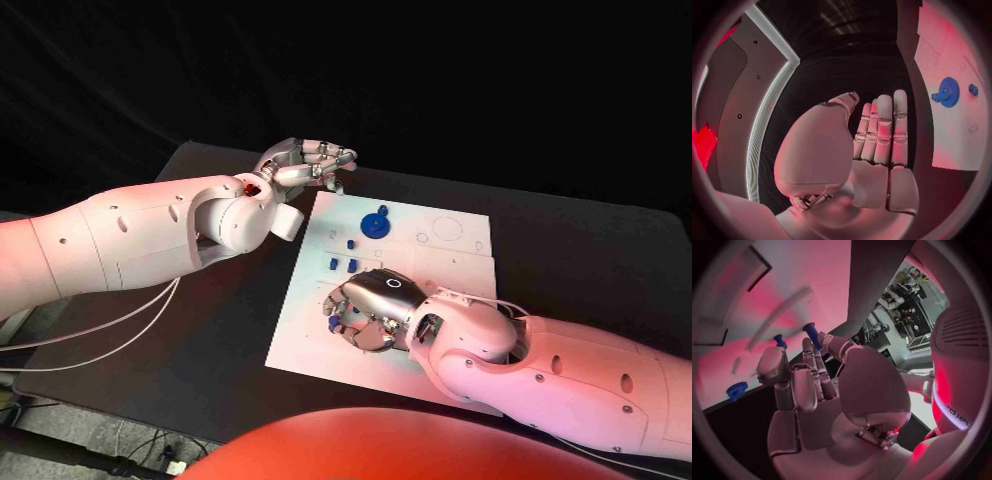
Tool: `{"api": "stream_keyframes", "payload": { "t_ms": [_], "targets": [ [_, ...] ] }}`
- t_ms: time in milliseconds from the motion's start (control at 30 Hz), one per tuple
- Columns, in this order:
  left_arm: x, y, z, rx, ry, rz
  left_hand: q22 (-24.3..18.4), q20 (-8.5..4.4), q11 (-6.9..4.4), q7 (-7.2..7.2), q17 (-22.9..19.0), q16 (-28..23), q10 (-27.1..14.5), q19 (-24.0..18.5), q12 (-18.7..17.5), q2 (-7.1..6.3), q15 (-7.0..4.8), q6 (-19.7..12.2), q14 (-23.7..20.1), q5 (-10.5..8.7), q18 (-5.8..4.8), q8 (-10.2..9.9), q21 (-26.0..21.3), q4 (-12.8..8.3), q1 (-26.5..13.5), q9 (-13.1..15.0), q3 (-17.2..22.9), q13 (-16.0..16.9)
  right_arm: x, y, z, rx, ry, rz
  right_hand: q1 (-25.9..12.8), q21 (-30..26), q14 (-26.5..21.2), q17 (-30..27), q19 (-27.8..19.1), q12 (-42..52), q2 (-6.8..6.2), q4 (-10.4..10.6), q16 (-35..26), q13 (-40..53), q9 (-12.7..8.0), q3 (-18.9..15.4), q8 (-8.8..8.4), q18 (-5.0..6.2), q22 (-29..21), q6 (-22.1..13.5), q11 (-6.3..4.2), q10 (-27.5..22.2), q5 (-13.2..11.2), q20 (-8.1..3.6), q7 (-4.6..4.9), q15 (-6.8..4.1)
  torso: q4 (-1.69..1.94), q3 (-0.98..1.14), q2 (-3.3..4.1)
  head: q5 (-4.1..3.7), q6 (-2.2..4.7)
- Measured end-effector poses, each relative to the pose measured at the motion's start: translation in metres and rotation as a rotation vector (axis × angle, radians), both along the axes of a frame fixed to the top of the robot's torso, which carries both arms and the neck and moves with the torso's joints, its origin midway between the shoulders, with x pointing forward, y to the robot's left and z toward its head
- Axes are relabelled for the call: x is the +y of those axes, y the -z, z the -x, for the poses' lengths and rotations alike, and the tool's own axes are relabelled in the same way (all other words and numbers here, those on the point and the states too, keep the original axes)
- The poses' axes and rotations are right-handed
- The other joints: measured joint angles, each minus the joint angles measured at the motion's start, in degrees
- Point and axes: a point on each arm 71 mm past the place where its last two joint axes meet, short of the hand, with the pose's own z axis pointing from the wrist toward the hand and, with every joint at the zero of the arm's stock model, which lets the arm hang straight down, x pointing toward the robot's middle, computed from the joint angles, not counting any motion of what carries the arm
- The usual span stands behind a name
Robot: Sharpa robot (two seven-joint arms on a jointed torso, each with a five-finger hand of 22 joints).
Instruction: Assemble the parts on the task board
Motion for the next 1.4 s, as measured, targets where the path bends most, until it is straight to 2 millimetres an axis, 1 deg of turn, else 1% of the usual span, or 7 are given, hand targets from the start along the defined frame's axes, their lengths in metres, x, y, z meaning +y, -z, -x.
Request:
{"api": "stream_keyframes", "payload": {
  "t_ms": [433,500,667,800,1067,1233,1400],
  "targets": [
    [0.001,0.0,0.0,0.005,0.0,-0.002,0.01,0.0,0.0,0.0,-0.01,0.0,0.0,0.0,0.0,0.0,0.2,0.0,-0.2,0.0,0.0,0.0,0.0,0.0,0.0,0.0,0.0,-0.01,-0.011,-0.001,-0.003,-0.016,0.031,-0.04,-0.41,-7.55,-1.02,-7.04,-4.02,-0.73,-1.34,0.29,-2.81,-0.5,-0.67,-2.48,-2.12,0.05,-4.67,-2.81,0.62,-7.04,0.24,1.06,-0.04,0.99,-0.06,0.05,-0.04,-0.49,0.49],
    [0.001,0.0,0.0,0.005,0.0,-0.002,-0.01,0.0,0.0,0.0,-0.01,0.0,0.0,0.0,0.0,0.0,0.2,0.0,-0.2,0.0,0.0,0.0,0.0,0.0,0.0,0.0,0.0,-0.01,-0.015,-0.003,-0.003,-0.021,0.041,-0.057,-0.41,-8.98,-1.43,-8.18,-4.71,-0.51,-1.34,0.26,-3.33,-0.49,-0.68,-2.81,-2.22,0.9,-5.59,-2.97,0.63,-8.0,0.24,0.98,-0.12,0.99,-0.06,0.06,-0.04,-0.58,0.55],
    [0.002,0.0,0.0,0.006,-0.001,-0.003,-0.05,0.0,0.0,0.0,-0.01,0.0,0.0,0.0,0.0,0.0,0.2,0.0,-0.2,0.0,0.0,0.0,0.0,0.0,0.0,0.0,0.0,-0.01,-0.037,-0.01,-0.004,-0.029,0.082,-0.108,-0.17,-9.22,-1.43,-8.03,-4.69,0.73,-1.58,0.3,-3.33,-0.2,-0.6,-3.14,-2.19,0.91,-5.69,-2.79,0.63,-7.96,0.7,0.96,-0.19,0.99,-0.05,0.06,-0.05,-1.02,0.82],
    [0.003,0.0,0.0,0.007,-0.002,-0.004,-0.05,0.0,0.0,0.0,-0.01,0.0,0.0,0.0,0.0,0.0,0.2,0.0,-0.2,0.0,0.0,0.0,0.0,0.0,0.0,0.0,0.0,-0.01,-0.072,-0.021,-0.019,-0.005,0.176,-0.154,-1.02,-6.75,-0.55,-5.51,-2.68,5.01,-0.72,1.93,-2.42,0.81,-0.2,-4.07,-1.28,0.91,-4.08,-0.57,0.15,-1.79,0.63,0.66,0.28,0.56,-0.06,0.03,-0.12,-2.25,1.16],
    [0.005,0.001,0.0,0.008,-0.007,-0.006,-0.04,0.0,0.0,0.21,0.04,0.0,0.0,0.0,0.0,0.0,0.2,-0.21,-0.2,0.0,0.0,0.0,0.0,0.0,0.0,0.0,0.0,0.04,-0.163,-0.033,-0.047,0.146,0.457,-0.192,-3.9,0.85,0.02,6.48,2.13,16.69,-2.11,5.37,2.04,8.8,1.19,-8.75,1.7,-0.09,1.22,1.8,-3.77,11.11,1.31,-2.1,-2.85,-2.53,-0.49,-0.03,-0.4,-5.87,1.63],
    [0.005,0.001,0.0,0.008,-0.008,-0.007,-0.04,0.0,0.0,0.21,0.03,0.0,0.0,0.0,0.0,0.0,0.2,-0.21,-0.2,0.0,0.0,0.0,0.0,0.0,0.0,0.0,0.0,0.04,-0.205,-0.034,-0.045,0.244,0.582,-0.171,-4.79,6.68,0.12,13.19,5.29,43.82,-1.77,9.64,4.42,40.99,6.79,-13.89,8.58,-1.83,2.79,1.24,-5.18,11.34,1.92,-3.44,-4.69,-3.84,-0.79,-0.01,-0.62,-7.87,1.68],
    [0.004,0.002,-0.001,0.009,-0.005,-0.007,-0.04,0.0,0.21,0.21,0.03,0.0,-0.2,0.0,0.0,0.0,0.2,-0.21,-0.2,0.0,-0.01,0.0,0.0,0.0,0.0,0.0,0.0,0.03,-0.224,-0.03,-0.034,0.309,0.649,-0.124,-4.79,9.14,0.12,13.74,6.37,58.36,-1.77,12.05,5.24,59.2,9.03,-16.3,10.68,-1.83,2.79,-0.28,-5.23,15.51,2.15,-3.41,-4.52,-3.84,-1.2,0.1,-0.88,-9.41,1.43]
  ]
}}
